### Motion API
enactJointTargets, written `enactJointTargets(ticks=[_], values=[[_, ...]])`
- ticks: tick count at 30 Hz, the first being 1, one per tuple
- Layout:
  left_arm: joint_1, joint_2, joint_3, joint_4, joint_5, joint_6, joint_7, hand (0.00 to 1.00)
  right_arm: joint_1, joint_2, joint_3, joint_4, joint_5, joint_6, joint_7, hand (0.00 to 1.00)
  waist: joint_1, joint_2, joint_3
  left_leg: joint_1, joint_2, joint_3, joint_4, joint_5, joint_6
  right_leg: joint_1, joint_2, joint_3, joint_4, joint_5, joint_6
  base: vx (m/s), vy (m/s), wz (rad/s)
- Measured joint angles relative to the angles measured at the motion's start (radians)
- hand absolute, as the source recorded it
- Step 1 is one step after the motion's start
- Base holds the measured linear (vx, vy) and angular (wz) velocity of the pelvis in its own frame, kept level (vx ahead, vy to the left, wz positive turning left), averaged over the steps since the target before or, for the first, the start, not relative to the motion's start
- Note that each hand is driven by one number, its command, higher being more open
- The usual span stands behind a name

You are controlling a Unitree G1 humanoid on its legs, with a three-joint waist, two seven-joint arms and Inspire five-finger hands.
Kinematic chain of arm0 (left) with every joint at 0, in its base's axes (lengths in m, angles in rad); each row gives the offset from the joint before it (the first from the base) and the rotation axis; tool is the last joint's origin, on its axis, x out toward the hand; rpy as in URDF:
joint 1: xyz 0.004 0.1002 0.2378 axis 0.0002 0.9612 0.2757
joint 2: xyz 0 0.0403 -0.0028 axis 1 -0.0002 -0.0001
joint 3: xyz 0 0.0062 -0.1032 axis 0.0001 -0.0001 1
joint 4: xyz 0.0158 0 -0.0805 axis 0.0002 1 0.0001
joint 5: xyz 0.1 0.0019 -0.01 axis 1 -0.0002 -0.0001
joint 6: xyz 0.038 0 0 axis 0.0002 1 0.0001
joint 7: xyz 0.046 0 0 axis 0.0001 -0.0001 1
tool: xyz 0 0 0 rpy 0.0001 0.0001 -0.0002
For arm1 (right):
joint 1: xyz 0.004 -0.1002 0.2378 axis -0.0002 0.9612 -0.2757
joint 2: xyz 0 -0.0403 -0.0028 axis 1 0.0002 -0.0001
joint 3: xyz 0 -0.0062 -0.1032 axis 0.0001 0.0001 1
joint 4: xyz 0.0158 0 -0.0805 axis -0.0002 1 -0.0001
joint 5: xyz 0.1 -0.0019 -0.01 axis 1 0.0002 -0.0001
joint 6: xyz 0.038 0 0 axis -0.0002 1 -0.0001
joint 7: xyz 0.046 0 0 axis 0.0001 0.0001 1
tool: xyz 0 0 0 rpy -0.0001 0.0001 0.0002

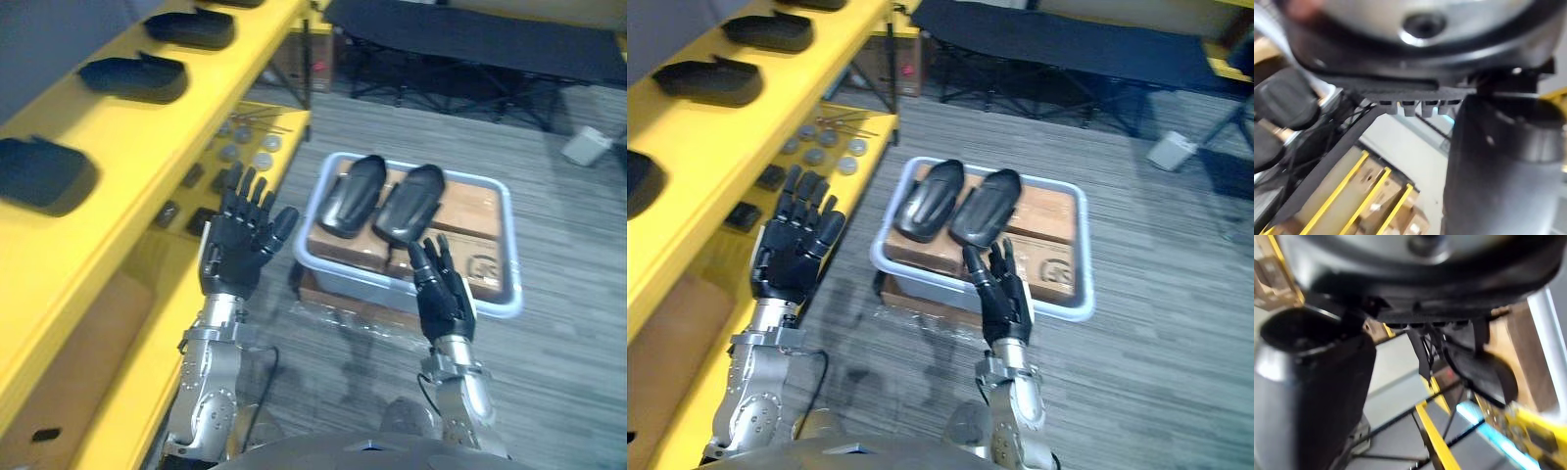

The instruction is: Walk over and take three plastic housings, then place them on the shelf

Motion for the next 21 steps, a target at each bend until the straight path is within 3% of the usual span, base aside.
enactJointTargets(ticks=[1, 2, 3, 4, 5, 7, 9, 10, 11, 12, 16, 18, 21], values=[[-0.005, -0.013, -0.015, 0.004, -0.037, 0.02, 0.008, 1.0, 0.008, -0.018, -0.027, 0.005, -0.003, 0.007, 0.001, 1.0, -0.012, 0.0, 0.005, -0.013, 0.005, -0.014, 0.001, 0.06, 0.07, -0.002, 0.016, -0.006, -0.011, -0.006, -0.01, -0.03, -0.404, -0.19], [-0.005, -0.019, -0.021, 0.006, -0.061, 0.027, 0.013, 1.0, 0.014, -0.033, -0.038, 0.007, -0.005, 0.012, 0.001, 1.0, -0.019, 0.0, 0.006, -0.024, 0.005, -0.015, 0.009, 0.092, 0.109, 0.004, 0.02, -0.014, -0.027, -0.006, -0.01, 0.0, -0.358, -0.07], [-0.01, -0.031, -0.035, 0.03, -0.118, 0.028, 0.009, 1.0, 0.042, -0.047, -0.068, 0.008, -0.013, 0.016, 0.008, 1.0, -0.029, 0.006, 0.009, -0.046, 0.007, 0.001, 0.026, 0.165, 0.154, 0.032, 0.027, -0.036, -0.072, -0.006, -0.015, 0.01, -0.303, 0.16], [-0.011, -0.042, -0.045, 0.055, -0.154, 0.028, -0.001, 1.0, 0.071, -0.052, -0.095, 0.008, -0.026, 0.016, 0.013, 1.0, -0.031, 0.014, 0.014, -0.049, 0.006, 0.018, 0.035, 0.196, 0.159, 0.062, 0.03, -0.054, -0.106, -0.003, -0.026, -0.01, -0.24, 0.23], [0.004, -0.058, -0.059, 0.074, -0.153, 0.027, -0.018, 1.0, 0.108, -0.058, -0.13, 0.009, -0.022, 0.018, 0.032, 1.0, -0.023, 0.024, 0.016, -0.054, -0.023, 0.014, 0.076, 0.134, 0.101, 0.088, 0.024, -0.065, -0.143, 0.004, -0.037, -0.02, -0.111, 0.17], [0.029, -0.06, -0.073, 0.071, -0.153, 0.022, -0.042, 1.0, 0.133, -0.064, -0.165, 0.012, -0.019, 0.018, 0.048, 1.0, -0.019, 0.045, 0.015, -0.062, -0.086, 0.009, 0.119, 0.038, 0.102, 0.106, 0.026, -0.077, -0.174, 0.012, -0.043, -0.02, -0.007, 0.1], [0.064, -0.059, -0.067, 0.067, -0.154, 0.018, -0.065, 1.0, 0.131, -0.072, -0.172, 0.031, -0.02, 0.02, 0.052, 1.0, 0.002, 0.057, 0.009, -0.058, -0.18, -0.001, 0.09, -0.07, 0.106, 0.107, 0.037, -0.077, -0.216, 0.042, -0.043, -0.02, 0.047, 0.04], [0.071, -0.06, -0.061, 0.067, -0.154, 0.018, -0.071, 1.0, 0.13, -0.07, -0.169, 0.031, -0.022, 0.02, 0.052, 1.0, 0.009, 0.057, 0.009, -0.05, -0.196, 0.0, 0.064, -0.076, 0.11, 0.107, 0.039, -0.076, -0.223, 0.05, -0.041, -0.01, 0.092, 0.0], [0.092, -0.059, -0.042, 0.068, -0.153, 0.019, -0.084, 1.0, 0.126, -0.066, -0.167, 0.029, -0.024, 0.02, 0.05, 1.0, 0.02, 0.055, 0.009, -0.011, -0.219, -0.003, -0.022, -0.076, 0.099, 0.107, 0.037, -0.077, -0.237, 0.067, -0.032, 0.0, 0.07, 0.03], [0.112, -0.058, -0.019, 0.069, -0.153, 0.021, -0.097, 1.0, 0.119, -0.055, -0.158, 0.028, -0.039, 0.019, 0.033, 1.0, 0.035, 0.052, 0.007, 0.017, -0.251, 0.003, -0.093, -0.035, 0.075, 0.108, 0.028, -0.077, -0.256, 0.093, -0.022, -0.01, 0.105, 0.05], [0.126, -0.042, 0.022, 0.068, -0.148, 0.019, -0.137, 1.0, 0.084, 0.0, -0.098, 0.028, -0.104, 0.02, -0.089, 1.0, 0.07, 0.021, 0.006, 0.031, -0.309, 0.005, -0.144, -0.007, 0.1, 0.126, -0.009, -0.085, -0.331, 0.155, 0.005, -0.02, 0.142, 0.07], [0.114, -0.034, 0.033, 0.068, -0.145, 0.018, -0.142, 1.0, 0.058, 0.016, -0.065, 0.029, -0.154, 0.022, -0.154, 1.0, 0.078, -0.003, 0.011, 0.025, -0.322, 0.007, -0.122, -0.041, 0.114, 0.123, -0.023, -0.081, -0.322, 0.169, -0.002, -0.04, 0.137, -0.09], [0.094, -0.023, 0.029, 0.063, -0.129, 0.021, -0.152, 1.0, -0.006, 0.035, -0.051, 0.072, -0.149, 0.041, -0.238, 1.0, 0.09, -0.032, 0.007, 0.009, -0.337, -0.011, -0.089, -0.086, 0.142, 0.072, -0.042, -0.074, -0.243, 0.216, -0.038, -0.06, 0.151, -0.27]])
